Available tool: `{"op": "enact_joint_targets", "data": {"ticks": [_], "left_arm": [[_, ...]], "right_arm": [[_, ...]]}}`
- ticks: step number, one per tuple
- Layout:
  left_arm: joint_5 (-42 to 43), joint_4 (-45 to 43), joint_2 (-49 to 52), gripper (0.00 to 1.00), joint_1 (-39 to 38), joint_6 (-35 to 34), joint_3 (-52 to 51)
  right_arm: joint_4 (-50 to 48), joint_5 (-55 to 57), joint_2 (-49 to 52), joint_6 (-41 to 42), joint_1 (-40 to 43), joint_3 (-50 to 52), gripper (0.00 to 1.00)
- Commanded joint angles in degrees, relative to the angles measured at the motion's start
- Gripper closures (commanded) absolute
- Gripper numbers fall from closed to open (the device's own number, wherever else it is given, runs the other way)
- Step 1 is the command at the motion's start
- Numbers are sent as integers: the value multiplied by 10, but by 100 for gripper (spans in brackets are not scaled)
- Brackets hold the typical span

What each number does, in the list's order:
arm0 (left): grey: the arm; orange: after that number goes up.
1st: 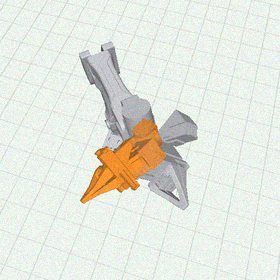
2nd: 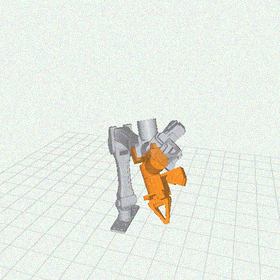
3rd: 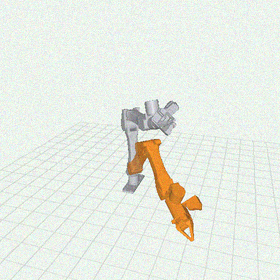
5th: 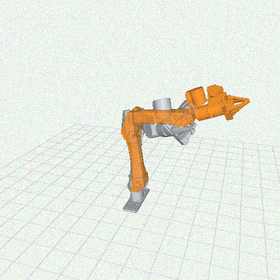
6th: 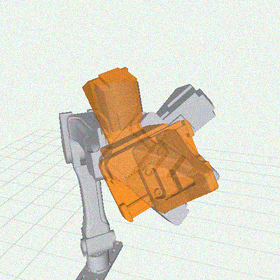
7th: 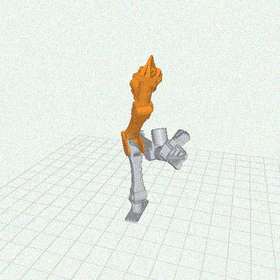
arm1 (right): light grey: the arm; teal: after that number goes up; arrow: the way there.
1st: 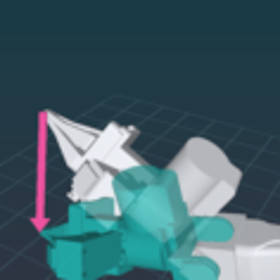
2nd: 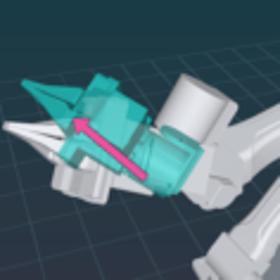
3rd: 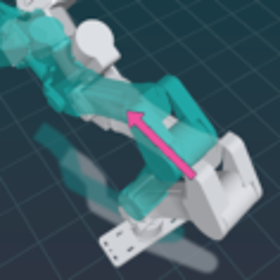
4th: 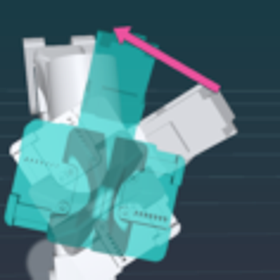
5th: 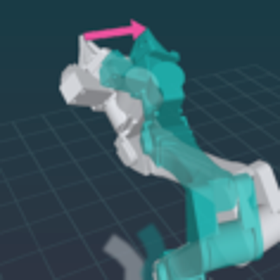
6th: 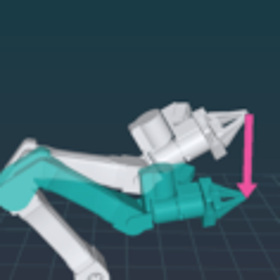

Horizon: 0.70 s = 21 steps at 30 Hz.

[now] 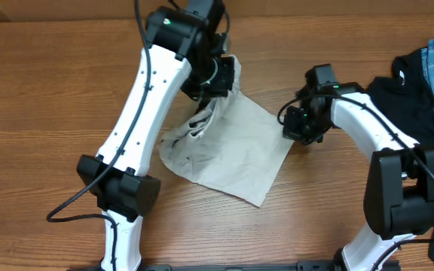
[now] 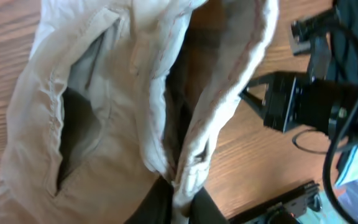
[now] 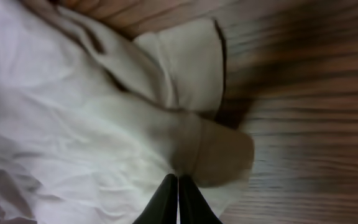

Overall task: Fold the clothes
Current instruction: 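Lift the pants' left end with the left gripper and fold it rightward over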

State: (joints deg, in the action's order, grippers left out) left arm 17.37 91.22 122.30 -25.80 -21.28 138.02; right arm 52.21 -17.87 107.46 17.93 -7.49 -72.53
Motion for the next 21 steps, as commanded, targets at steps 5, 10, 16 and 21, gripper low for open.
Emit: {"op": "enact_joint_targets", "data": {"ticks": [5, 10, 16, 21], "left_arm": [[14, -4, 4, 81, -36, -13, 0], [21, -4, 10, 80, -48, -10, 0], [18, -10, 10, 75, -40, -5, 0], [10, -9, 10, 53, -11, 7, 0]], "right_arm": [[17, 7, 0, -4, 42, 2, 85], [22, 6, 0, -4, 47, -1, 84], [121, 2, -1, -20, 50, -78, 92], [235, -45, -2, -72, 49, -147, 82]]}}
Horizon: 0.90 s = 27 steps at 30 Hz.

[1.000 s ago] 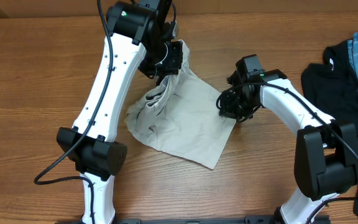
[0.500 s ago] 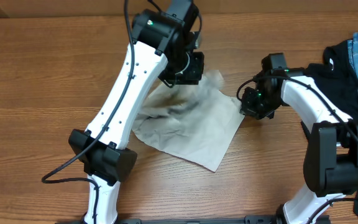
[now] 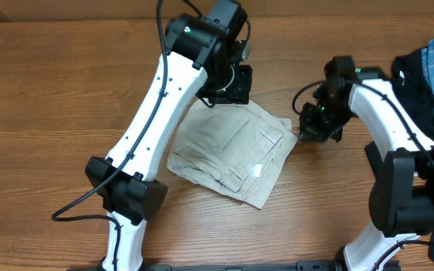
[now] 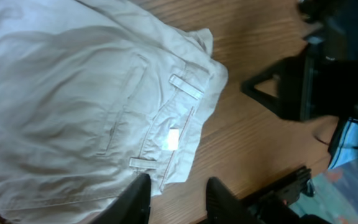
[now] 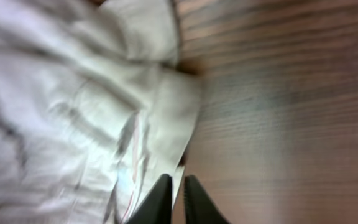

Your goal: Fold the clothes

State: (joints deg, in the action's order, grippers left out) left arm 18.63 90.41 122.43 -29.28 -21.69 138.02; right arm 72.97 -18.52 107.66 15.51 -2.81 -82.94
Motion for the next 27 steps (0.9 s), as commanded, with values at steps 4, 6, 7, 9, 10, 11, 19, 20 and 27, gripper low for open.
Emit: {"op": "enact_joint_targets", "data": {"ticks": [4, 6, 7, 9, 10, 11, 19, 20, 27], "left_arm": [[-13, 6, 9, 37, 49, 11, 0], [-13, 6, 9, 28, 60, 16, 0], [-13, 6, 9, 21, 63, 16, 0], [-13, 8, 9, 16, 69, 16, 0], [-13, 12, 9, 13, 74, 23, 0], [-17, 17, 9, 9, 76, 24, 0], [-43, 23, 9, 7, 76, 24, 0], [-43, 22, 9, 4, 76, 24, 0], [-43, 20, 9, 0, 76, 24, 0]], "right_arm": [[76, -67, -4, -92, -12, -32, 50], [70, -78, -4, -91, -24, -13, 44], [63, -86, -4, -91, -28, -5, 44], [45, -115, -4, -90, -38, 18, 44], [19, -132, -4, -68, -45, 44, 44], [-8, -133, -4, -35, -50, 69, 46], [-107, -191, -4, 5, -63, 158, 49], [-116, -191, -4, 13, -63, 164, 48], [-239, -191, -4, 112, -63, 238, 44]]}}
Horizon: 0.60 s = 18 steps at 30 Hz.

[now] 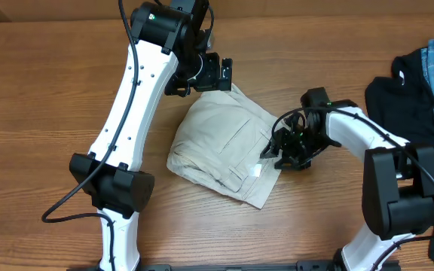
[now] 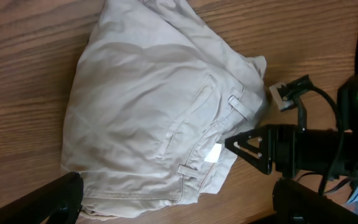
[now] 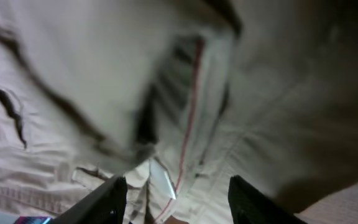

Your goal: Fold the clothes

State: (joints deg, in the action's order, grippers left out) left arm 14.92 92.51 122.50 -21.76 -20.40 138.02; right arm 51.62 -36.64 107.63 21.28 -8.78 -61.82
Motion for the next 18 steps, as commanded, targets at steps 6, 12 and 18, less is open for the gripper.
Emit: {"op": "enact_joint_targets", "data": {"ticks": [6, 12, 18], "left_arm": [[-6, -7, 9, 0, 1, 11, 0], [-6, -7, 9, 0, 1, 12, 0], [-6, -8, 9, 0, 1, 12, 0]], "right_arm": [[-88, -10, -4, 86, -3, 57, 44], [-106, -10, -4, 93, -8, 58, 50], [-100, 17, -5, 104, -11, 46, 53]]}}
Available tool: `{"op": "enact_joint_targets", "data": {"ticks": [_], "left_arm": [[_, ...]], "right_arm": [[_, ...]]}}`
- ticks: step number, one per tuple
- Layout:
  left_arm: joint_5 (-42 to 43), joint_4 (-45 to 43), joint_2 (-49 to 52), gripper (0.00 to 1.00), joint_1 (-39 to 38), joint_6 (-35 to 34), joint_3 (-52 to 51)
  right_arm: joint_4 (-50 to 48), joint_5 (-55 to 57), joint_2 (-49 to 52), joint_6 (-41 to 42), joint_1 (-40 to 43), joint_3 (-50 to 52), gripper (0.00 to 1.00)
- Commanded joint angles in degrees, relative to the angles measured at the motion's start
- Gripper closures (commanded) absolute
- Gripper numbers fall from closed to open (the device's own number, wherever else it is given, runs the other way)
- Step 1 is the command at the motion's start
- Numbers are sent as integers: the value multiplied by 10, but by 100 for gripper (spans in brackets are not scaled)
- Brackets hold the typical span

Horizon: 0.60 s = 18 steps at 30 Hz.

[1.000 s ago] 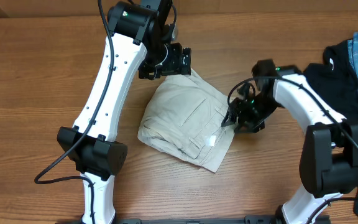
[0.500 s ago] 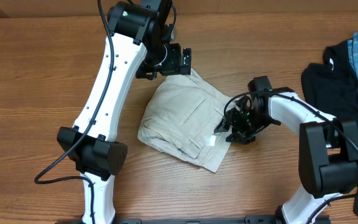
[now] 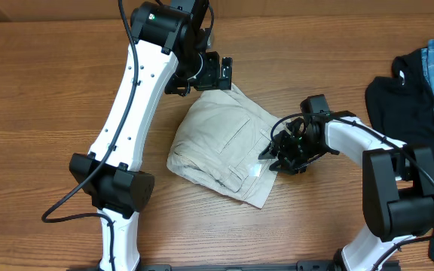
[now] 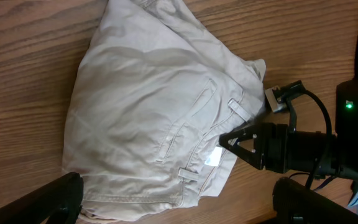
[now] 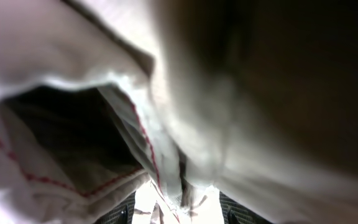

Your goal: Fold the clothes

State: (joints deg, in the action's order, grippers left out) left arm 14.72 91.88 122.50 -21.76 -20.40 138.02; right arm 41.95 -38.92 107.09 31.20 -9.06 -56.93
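Beige shorts (image 3: 224, 147) lie folded into a compact pad at mid-table, back pocket and belt loops up (image 4: 160, 118). My left gripper (image 3: 206, 75) hovers just past the pad's far edge, off the cloth; its fingers (image 4: 58, 199) stand wide open with nothing between them. My right gripper (image 3: 279, 154) is pushed against the right edge of the shorts. Red-stitched waistband cloth (image 5: 166, 93) fills its view. The fingers (image 5: 124, 211) are apart, with a fold of the cloth hanging between them.
A black garment (image 3: 401, 98) and blue jeans lie heaped at the right edge of the wooden table (image 3: 44, 113). The left arm's white links rise from the near-left base over the table's left half.
My right gripper has moved a little further into the right edge of the shorts, and cloth now sits between its fingers. The left arm and the shorts have not moved.
First my left gripper held the waistband lifted while the right, shut, pinned the cloth's right corner. Then the shorts lay folded over, left fingers parted, right gripper off the edge. Later the left stood wide open past the pad and the right, open, reached its edge.
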Motion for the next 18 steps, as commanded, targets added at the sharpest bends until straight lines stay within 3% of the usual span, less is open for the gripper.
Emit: {"op": "enact_joint_targets", "data": {"ticks": [1, 6, 10, 12, 18], "left_arm": [[-5, -2, 9, 0, 1, 12, 0], [-18, 3, 9, 0, 1, 14, 0], [-18, 2, 9, 0, 1, 14, 0], [-18, 2, 9, 0, 1, 14, 0], [-18, -1, 9, 0, 1, 14, 0]], "right_arm": [[4, 55, -3, 8, -9, -9, 53], [50, 113, -35, 19, -9, -40, 52], [69, 121, -70, 18, -10, -48, 46], [70, 118, -77, 19, -10, -48, 41], [52, 109, -76, 31, -38, -42, 39]]}}
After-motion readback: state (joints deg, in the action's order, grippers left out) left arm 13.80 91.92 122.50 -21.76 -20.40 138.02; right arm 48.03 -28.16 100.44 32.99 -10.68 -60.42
